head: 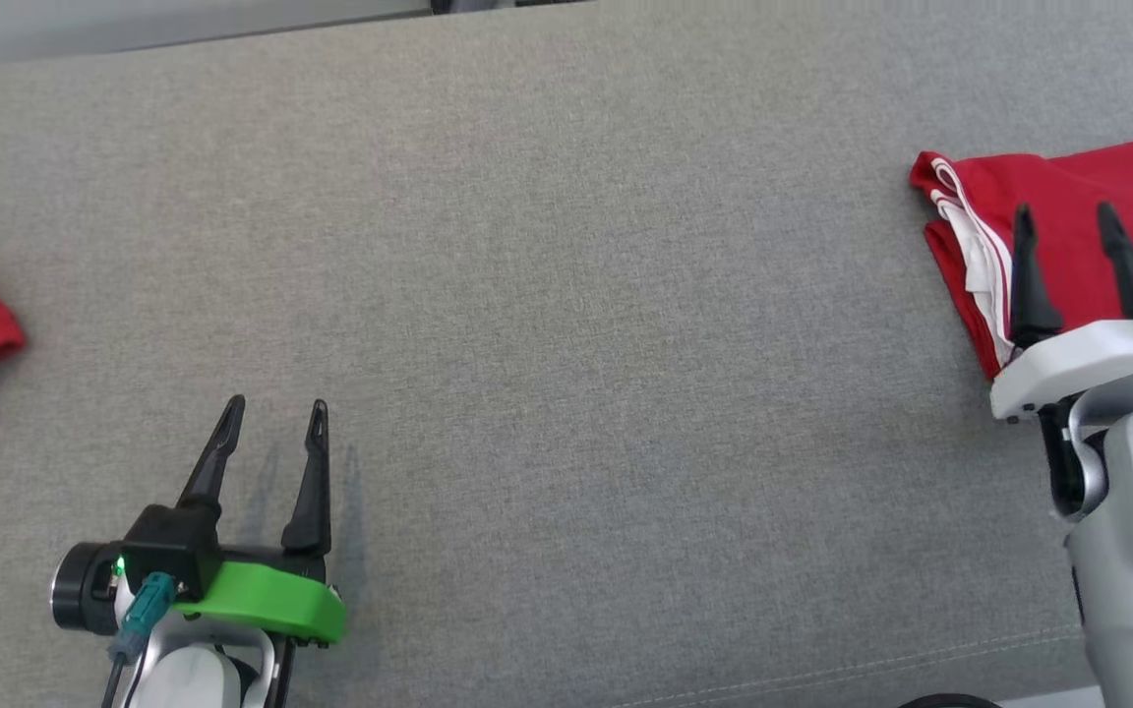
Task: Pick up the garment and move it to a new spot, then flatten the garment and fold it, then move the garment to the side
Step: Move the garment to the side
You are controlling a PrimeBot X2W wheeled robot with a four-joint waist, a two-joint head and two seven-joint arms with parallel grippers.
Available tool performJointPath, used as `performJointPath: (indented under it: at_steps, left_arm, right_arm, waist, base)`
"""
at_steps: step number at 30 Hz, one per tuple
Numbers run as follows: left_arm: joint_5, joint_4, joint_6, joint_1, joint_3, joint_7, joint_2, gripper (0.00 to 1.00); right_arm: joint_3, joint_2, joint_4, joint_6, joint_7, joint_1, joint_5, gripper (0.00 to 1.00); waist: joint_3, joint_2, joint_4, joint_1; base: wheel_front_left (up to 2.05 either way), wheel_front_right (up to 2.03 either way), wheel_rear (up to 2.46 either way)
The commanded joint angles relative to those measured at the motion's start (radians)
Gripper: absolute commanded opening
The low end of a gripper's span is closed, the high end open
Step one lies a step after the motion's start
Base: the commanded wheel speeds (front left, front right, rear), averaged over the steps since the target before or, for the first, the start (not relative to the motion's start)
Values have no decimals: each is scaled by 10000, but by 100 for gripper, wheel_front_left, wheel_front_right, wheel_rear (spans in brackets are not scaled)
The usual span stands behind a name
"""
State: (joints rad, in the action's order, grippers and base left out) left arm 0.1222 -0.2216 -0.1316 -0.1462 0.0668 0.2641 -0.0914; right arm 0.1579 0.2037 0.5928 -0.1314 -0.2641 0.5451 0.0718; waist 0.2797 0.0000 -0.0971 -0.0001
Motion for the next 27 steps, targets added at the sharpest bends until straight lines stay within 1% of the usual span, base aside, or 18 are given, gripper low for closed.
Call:
performJointPath:
  at_steps: [1, 5, 6, 12, 22, 27]
  left_arm:
    - [-4, -80, 20, 173, -160, -2, 51, 100]
    - [-7, -308, 20, 519, -531, -2, 240, 100]
    - [-36, -447, 20, 678, -585, -2, 283, 100]
    - [32, -778, 20, 1121, -884, -2, 328, 100]
    - [-58, -933, 20, 1726, -1564, -2, 378, 100]
    - [35, -983, 20, 1979, -1730, -2, 400, 100]
  right_arm:
    - [-137, -127, -325, 17, -1, -289, 327, 100]
    - [-693, -548, -885, 15, -1, -1066, 791, 100]
    - [-1031, -667, -991, 15, -1, -1433, 879, 100]
    - [-1820, -968, -1057, 15, -1, -2425, 1150, 100]
    - [-2362, -1245, -1098, 15, -1, -3514, 1239, 100]
    - [-2391, -1326, -1231, 15, -1, -3938, 1271, 100]
  waist:
    - [-646, 0, 383, 1]
    - [-1183, 0, 554, 1]
    - [-1508, 0, 671, 1]
    - [-2204, 0, 882, 1]
    - [-2986, 0, 854, 1]
    - [-3200, 0, 779, 1]
  base:
    - [0, 0, 0]
    - [0, 0, 0]
    - [0, 0, 0]
    - [0, 0, 0]
    - [0, 0, 0]
    - [0, 0, 0]
